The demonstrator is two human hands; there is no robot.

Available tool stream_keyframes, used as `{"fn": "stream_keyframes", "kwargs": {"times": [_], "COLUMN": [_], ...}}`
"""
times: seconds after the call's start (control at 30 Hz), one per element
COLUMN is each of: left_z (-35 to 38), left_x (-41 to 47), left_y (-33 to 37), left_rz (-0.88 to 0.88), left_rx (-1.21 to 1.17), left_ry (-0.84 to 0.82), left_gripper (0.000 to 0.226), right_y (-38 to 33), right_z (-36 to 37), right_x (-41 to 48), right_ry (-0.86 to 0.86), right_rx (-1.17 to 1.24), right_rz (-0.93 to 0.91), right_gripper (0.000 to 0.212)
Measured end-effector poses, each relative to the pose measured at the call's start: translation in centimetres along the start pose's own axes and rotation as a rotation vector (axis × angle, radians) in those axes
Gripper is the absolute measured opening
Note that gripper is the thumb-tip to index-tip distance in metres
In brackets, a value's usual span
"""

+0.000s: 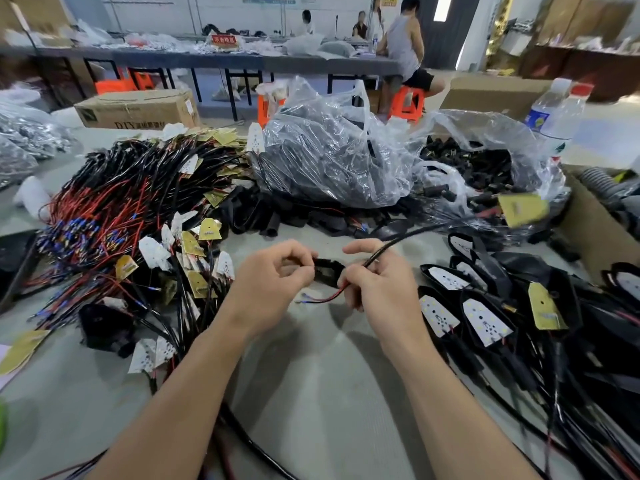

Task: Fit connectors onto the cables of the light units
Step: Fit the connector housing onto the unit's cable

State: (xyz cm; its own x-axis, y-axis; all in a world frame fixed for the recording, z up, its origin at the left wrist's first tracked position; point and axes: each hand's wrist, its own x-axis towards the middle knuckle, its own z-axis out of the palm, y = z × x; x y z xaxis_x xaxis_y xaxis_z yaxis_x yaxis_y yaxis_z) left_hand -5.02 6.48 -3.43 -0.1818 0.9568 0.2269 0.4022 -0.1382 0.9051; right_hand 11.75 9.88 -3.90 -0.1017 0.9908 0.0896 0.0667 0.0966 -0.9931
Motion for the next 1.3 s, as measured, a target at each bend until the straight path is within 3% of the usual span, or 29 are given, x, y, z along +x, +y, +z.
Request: {"fn": "stream_keyframes", "kwargs": {"times": [0.1, 0.23, 0.33, 0.43, 0.5, 0.6, 0.67, 0.73, 0.8, 0.87, 0.97, 1.07, 1.2, 1.3], "left_z": [-0.2, 0.2, 0.4, 0.9, 1.2, 1.3, 1.1, 0.7, 0.2, 0.0, 0.0, 0.0, 0.1, 0.0], "left_x": [0.3, 0.4, 0.4, 0.2, -0.1, -0.3, -0.6, -0.6, -0.5, -0.3, -0.1, 0.0, -0.2, -0.4], "left_y": [0.1, -0.3, -0.5, -0.3, -0.3, -0.7, -0.8, -0.9, -0.8, -0.8, -0.9, -0.9, -0.9, -0.9], "left_rz": [0.064, 0.021, 0.023, 0.037, -0.036, -0.145, -0.118, -0.1, -0.172, -0.286, -0.407, -0.428, -0.38, -0.384], "left_rx": [-0.248, -0.418, -0.473, -0.479, -0.496, -0.496, -0.528, -0.557, -0.608, -0.596, -0.499, -0.481, -0.318, -0.328], "left_ry": [0.0, 0.063, 0.129, 0.126, 0.044, -0.296, -0.52, -0.586, -0.545, -0.4, -0.221, -0.22, -0.243, -0.281], "left_gripper": [0.023, 0.021, 0.019, 0.016, 0.026, 0.06, 0.054, 0.043, 0.04, 0.034, 0.029, 0.037, 0.039, 0.036], "right_y": [0.0, 0.2, 0.3, 0.6, 0.7, 0.8, 0.5, 0.1, -0.3, -0.7, -1.1, -1.3, -1.6, -1.6], "right_z": [0.1, 0.5, 0.7, 0.8, 0.8, 0.7, 0.5, 0.5, 0.4, 0.0, -0.9, -1.3, -1.7, -2.1], "right_x": [-0.1, -0.3, -0.4, -0.2, -0.1, 0.1, 0.1, 0.0, -0.1, 0.0, 0.4, 0.5, 0.6, 0.9], "right_ry": [-0.102, -0.226, -0.222, -0.17, -0.124, -0.046, -0.045, -0.102, -0.124, -0.081, 0.023, 0.068, 0.091, 0.109], "right_rx": [-0.006, 0.0, -0.058, -0.164, -0.166, -0.037, 0.058, 0.181, 0.253, 0.283, 0.24, 0.24, 0.301, 0.304], "right_rz": [0.059, 0.163, 0.165, 0.115, 0.122, 0.196, 0.241, 0.259, 0.228, 0.151, -0.002, -0.096, -0.126, -0.117], "right_gripper": [0.028, 0.032, 0.031, 0.015, 0.006, 0.009, 0.014, 0.015, 0.019, 0.027, 0.02, 0.011, 0.015, 0.016]}}
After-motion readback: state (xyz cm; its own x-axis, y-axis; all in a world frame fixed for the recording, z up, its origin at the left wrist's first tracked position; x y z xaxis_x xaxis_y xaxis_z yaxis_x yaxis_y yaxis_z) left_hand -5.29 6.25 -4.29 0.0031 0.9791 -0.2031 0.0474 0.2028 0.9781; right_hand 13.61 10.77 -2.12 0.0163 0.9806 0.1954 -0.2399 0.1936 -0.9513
